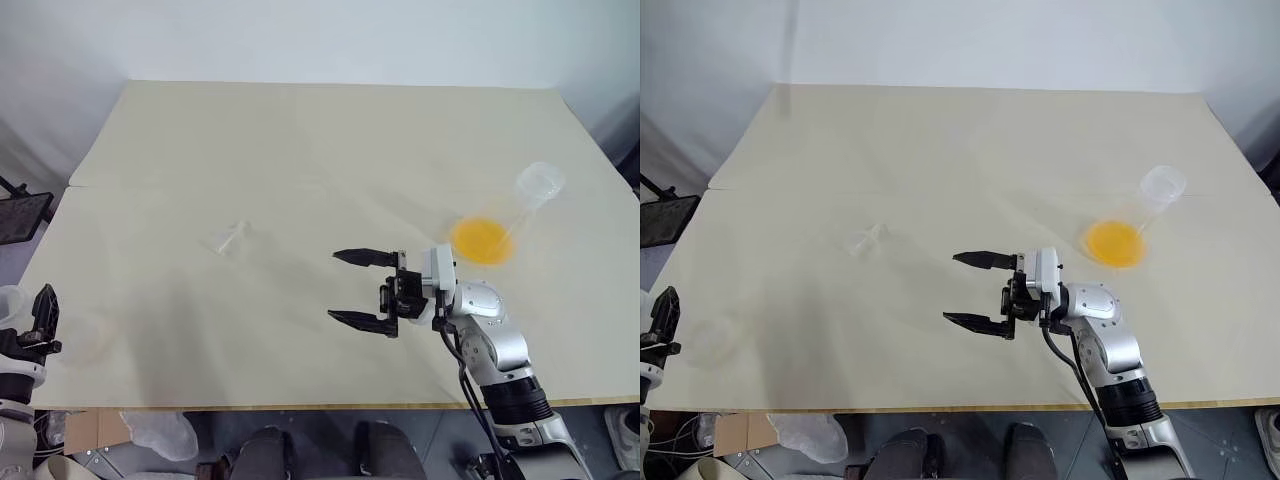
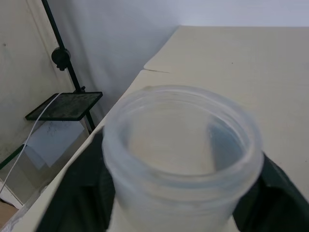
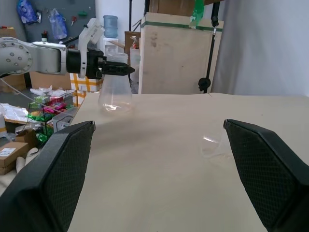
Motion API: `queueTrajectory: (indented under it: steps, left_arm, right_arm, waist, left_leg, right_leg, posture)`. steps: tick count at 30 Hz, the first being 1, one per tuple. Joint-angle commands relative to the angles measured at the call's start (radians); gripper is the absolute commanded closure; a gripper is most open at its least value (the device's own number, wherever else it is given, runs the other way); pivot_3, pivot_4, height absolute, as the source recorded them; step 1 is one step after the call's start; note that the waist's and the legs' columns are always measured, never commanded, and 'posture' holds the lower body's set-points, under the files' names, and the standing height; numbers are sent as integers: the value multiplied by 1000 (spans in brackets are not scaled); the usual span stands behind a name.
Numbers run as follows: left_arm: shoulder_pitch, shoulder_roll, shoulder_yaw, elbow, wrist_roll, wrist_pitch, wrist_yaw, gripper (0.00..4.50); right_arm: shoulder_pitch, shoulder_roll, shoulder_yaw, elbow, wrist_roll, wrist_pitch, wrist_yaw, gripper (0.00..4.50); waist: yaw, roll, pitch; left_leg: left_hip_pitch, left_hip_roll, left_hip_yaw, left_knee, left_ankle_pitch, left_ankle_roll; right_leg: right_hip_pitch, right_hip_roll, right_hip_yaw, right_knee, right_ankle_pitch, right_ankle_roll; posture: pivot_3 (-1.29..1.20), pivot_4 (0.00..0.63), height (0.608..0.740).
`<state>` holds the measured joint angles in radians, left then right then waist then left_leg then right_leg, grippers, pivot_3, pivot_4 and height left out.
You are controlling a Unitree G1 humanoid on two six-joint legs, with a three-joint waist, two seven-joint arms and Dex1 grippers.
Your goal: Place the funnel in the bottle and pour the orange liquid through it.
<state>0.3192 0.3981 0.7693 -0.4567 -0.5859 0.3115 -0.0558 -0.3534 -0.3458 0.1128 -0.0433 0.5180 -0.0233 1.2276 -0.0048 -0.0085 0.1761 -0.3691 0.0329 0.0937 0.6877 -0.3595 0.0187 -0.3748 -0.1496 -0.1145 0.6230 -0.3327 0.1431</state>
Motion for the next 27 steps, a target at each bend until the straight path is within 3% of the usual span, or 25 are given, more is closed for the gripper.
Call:
queueTrajectory:
  steps: [1,5,9,11,15,20,27]
  left_arm:
    - [-30,20,22,-40,-37,14,-6,2157]
    - [-201,143,-101,-54,-58,42,-115,2157]
    - [-524,243,-365,31,-65,86,-305,2157]
    - [-694,214,-471,119,-89,140,-354,2157]
    - [-972,122,-734,378,27,73,-595,2157]
    - [-1129,8,-936,676,211,-101,-722,2157]
    - [-1285,-164,-977,1073,339,-325,-793,2157]
  right_arm:
    - [13,-8,-19,-49,-4,-24,-18,0]
    - [47,-58,-98,-79,-13,-27,-78,0]
    - [139,-131,-213,-120,-31,-50,-143,0]
    - [195,-160,-261,-139,-43,-71,-170,0]
    - [331,-179,-358,-210,-57,-88,-247,0]
    - [475,-147,-409,-324,-75,-92,-322,0]
    - [615,-100,-412,-445,-107,-99,-440,0]
  waist:
    - [2,0,0]
    - [20,0,0]
    - [34,-1,0]
    - [33,0,0]
    - [25,0,0]
    - [13,1,1]
    - [21,0,1]
  left_leg:
    - [0,0,0,0,0,0]
    - [-1,-1,-2,2,0,0]
    - [-2,-3,-3,5,0,0]
    - [-2,-5,-2,5,0,0]
    - [-2,-6,-1,4,-1,-1]
    - [0,-4,4,0,-1,-2]
    - [-2,-3,12,2,1,-3]
  right_leg:
    - [0,0,0,0,0,0]
    - [0,0,-1,2,0,0]
    - [1,-1,-1,3,0,0]
    - [1,-1,-1,3,1,0]
    - [0,1,-2,2,1,0]
    - [-2,3,-4,2,1,0]
    - [-2,4,-5,0,0,0]
  posture:
    - [0,150,740]
    - [0,150,740]
    - [0,150,740]
    - [0,150,740]
    - [0,150,740]
    - [0,150,740]
    - [0,150,740]
